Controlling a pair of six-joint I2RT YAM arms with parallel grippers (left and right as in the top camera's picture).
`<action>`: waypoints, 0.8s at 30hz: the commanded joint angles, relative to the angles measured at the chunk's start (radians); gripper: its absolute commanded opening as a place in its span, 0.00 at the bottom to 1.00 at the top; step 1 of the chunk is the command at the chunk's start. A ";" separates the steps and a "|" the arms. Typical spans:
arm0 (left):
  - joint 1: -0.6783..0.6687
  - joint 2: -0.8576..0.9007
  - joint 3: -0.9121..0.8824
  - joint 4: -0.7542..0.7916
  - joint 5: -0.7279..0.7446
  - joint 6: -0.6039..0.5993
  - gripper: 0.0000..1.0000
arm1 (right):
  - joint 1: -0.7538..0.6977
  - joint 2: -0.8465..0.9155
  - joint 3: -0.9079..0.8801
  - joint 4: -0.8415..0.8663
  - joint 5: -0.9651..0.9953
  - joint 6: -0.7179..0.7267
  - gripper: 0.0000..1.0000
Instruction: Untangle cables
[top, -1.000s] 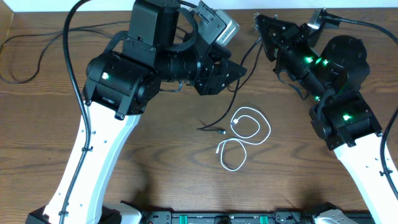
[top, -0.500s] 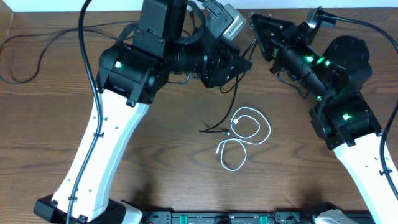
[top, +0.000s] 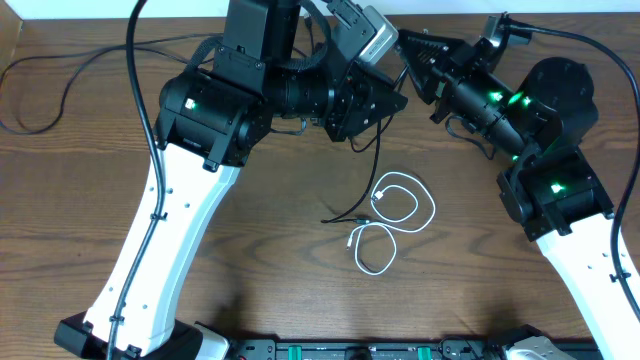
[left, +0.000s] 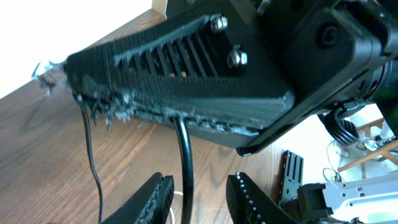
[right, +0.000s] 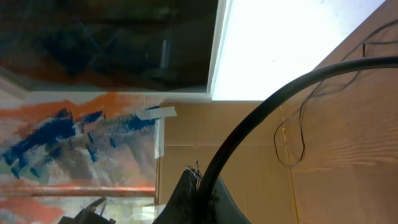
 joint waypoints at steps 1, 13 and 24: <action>0.000 0.000 0.006 0.009 0.023 0.013 0.27 | -0.002 0.004 0.005 -0.001 -0.037 0.011 0.01; 0.000 0.000 0.006 0.008 -0.013 0.013 0.08 | -0.003 0.004 0.005 -0.003 -0.040 -0.011 0.01; 0.008 0.000 0.006 0.026 -0.189 -0.048 0.07 | -0.018 0.004 0.005 -0.095 0.066 -0.375 0.49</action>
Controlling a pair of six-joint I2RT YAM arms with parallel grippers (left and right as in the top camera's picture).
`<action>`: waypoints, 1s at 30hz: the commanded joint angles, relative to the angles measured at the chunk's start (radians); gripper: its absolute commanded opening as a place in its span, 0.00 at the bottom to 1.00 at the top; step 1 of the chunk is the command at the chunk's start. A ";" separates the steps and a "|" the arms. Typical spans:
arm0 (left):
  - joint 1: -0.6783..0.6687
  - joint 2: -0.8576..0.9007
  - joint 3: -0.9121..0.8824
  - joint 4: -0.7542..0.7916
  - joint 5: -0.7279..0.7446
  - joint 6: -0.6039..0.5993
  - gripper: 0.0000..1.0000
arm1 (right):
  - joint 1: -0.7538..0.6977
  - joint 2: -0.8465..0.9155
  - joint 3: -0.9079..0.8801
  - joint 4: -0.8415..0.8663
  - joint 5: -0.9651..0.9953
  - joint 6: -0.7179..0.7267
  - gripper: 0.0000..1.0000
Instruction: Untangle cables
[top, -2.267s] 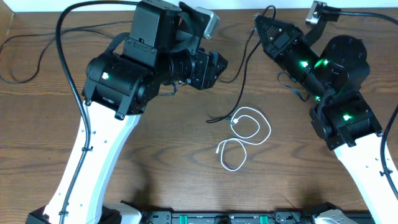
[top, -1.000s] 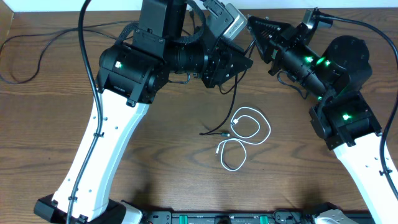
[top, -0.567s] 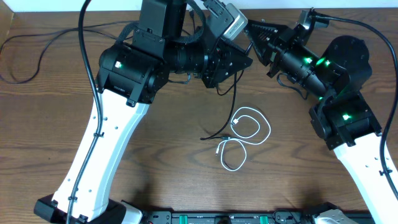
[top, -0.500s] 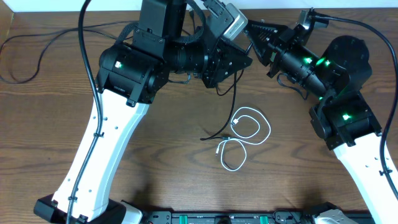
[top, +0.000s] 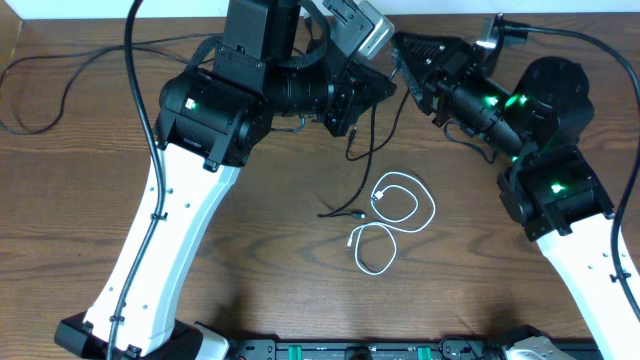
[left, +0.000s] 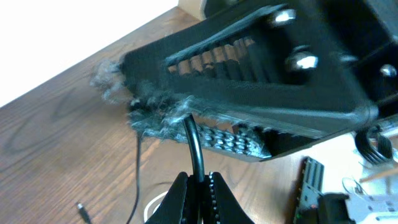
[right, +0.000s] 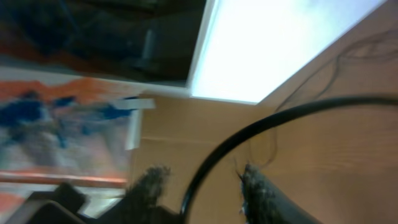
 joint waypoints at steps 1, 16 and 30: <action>0.013 -0.001 0.007 0.026 -0.106 -0.027 0.07 | -0.021 0.004 0.005 -0.055 0.078 -0.251 0.56; 0.153 -0.015 0.007 0.156 -0.169 -0.191 0.08 | -0.065 0.005 0.005 -0.512 0.287 -0.540 0.80; 0.288 -0.015 0.006 0.089 -0.429 -0.519 0.07 | -0.065 0.019 0.005 -0.566 0.373 -0.541 0.79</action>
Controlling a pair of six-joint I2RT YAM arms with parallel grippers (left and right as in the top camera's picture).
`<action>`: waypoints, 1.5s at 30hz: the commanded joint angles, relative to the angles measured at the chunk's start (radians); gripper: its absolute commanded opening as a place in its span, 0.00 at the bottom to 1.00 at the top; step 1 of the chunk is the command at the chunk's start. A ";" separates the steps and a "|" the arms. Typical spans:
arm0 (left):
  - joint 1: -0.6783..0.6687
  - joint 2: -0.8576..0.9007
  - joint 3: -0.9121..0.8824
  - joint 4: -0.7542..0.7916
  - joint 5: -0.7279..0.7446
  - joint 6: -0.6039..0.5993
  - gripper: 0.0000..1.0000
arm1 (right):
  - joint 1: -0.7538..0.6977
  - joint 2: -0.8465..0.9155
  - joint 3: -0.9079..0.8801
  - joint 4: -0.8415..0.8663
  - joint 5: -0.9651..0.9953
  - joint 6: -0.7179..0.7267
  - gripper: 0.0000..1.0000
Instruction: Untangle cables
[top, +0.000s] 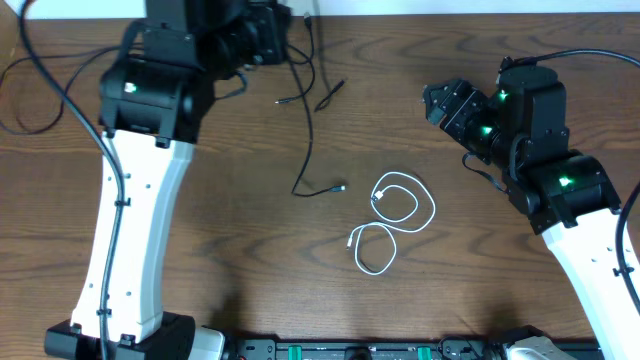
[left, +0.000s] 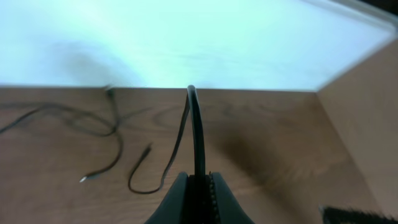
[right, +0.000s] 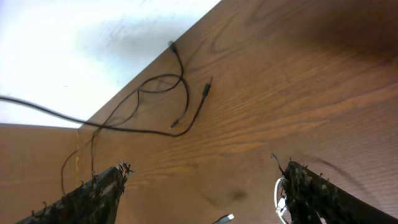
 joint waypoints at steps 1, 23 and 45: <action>0.050 -0.014 0.006 -0.013 -0.053 -0.082 0.08 | -0.005 0.010 0.005 -0.002 0.040 -0.019 0.79; 0.464 -0.010 -0.018 -0.237 -0.188 -0.233 0.08 | -0.005 0.047 0.005 -0.003 0.040 -0.019 0.78; 0.872 0.263 -0.053 -0.099 -0.188 -0.283 0.08 | -0.005 0.048 0.005 -0.003 0.040 -0.019 0.78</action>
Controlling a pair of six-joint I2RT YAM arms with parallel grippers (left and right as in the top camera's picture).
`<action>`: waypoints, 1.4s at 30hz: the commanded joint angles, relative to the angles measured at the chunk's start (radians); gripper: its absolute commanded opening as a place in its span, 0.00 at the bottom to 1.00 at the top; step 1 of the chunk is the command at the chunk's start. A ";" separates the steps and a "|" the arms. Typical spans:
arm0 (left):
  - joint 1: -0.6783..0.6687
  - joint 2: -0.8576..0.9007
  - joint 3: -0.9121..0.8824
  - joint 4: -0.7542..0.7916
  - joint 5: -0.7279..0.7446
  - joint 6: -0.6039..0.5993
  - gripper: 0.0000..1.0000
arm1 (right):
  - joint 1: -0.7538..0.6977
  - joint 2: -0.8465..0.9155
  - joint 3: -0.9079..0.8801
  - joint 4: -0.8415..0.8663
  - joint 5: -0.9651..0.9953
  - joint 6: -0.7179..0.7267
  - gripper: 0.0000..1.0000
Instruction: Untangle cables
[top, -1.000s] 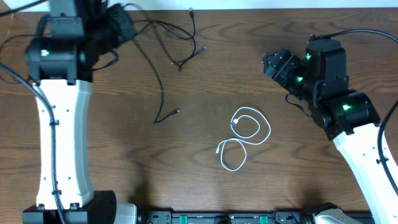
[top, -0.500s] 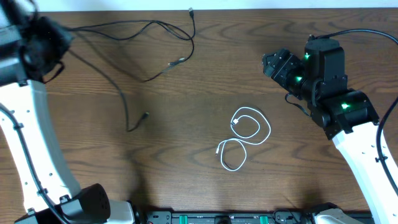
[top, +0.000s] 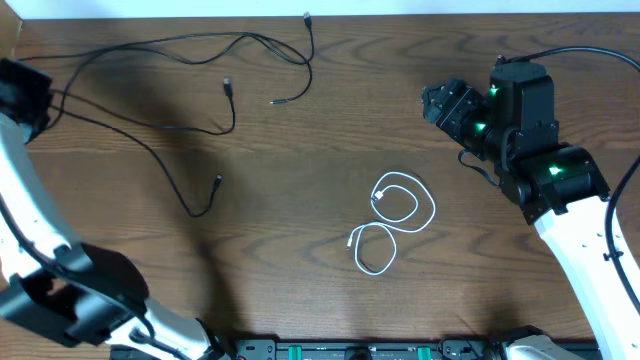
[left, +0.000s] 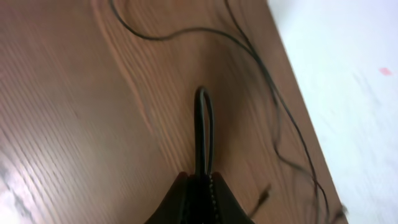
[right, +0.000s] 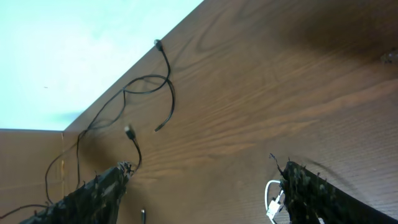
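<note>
Thin black cables (top: 228, 88) lie spread over the back left of the wooden table (top: 300, 300). My left gripper (top: 24, 93) is at the far left edge, shut on a doubled loop of black cable (left: 203, 124); the left wrist view has the jaws (left: 200, 179) pressed together round it. A white cable (top: 400, 214) lies coiled in two loops at the centre. My right gripper (top: 446, 102) hangs open at the back right with nothing between its fingers (right: 93, 190). The right wrist view shows black cable ends (right: 168, 81) far off and the white cable (right: 273, 202) near the right finger.
A black rail with green marks (top: 350, 350) runs along the table's front edge. The right arm's own black lead (top: 570, 52) arcs over the back right corner. Pale floor lies past the table's back edge (right: 74, 50).
My left gripper, still shut on the black cable, has gone from the back centre-left to the far left edge. The black cables now lie spread farther left. The right gripper stays open, barely moved.
Both grippers met at the back centre: the left jaws stood open round the black cable, which ran from the right jaws. Then the left was shut on it and the right open. Later the right gripper stood back right, the left held the cable at the back, now far left.
</note>
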 joint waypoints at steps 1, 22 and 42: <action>0.052 0.046 -0.005 0.045 -0.013 -0.003 0.07 | -0.005 0.004 0.005 -0.002 0.019 -0.014 0.79; 0.193 0.396 -0.005 0.319 -0.279 0.205 0.08 | -0.005 0.066 0.005 0.042 0.018 -0.013 0.74; 0.212 0.407 0.004 0.350 -0.004 0.330 0.84 | -0.004 0.067 0.005 0.042 0.018 -0.014 0.77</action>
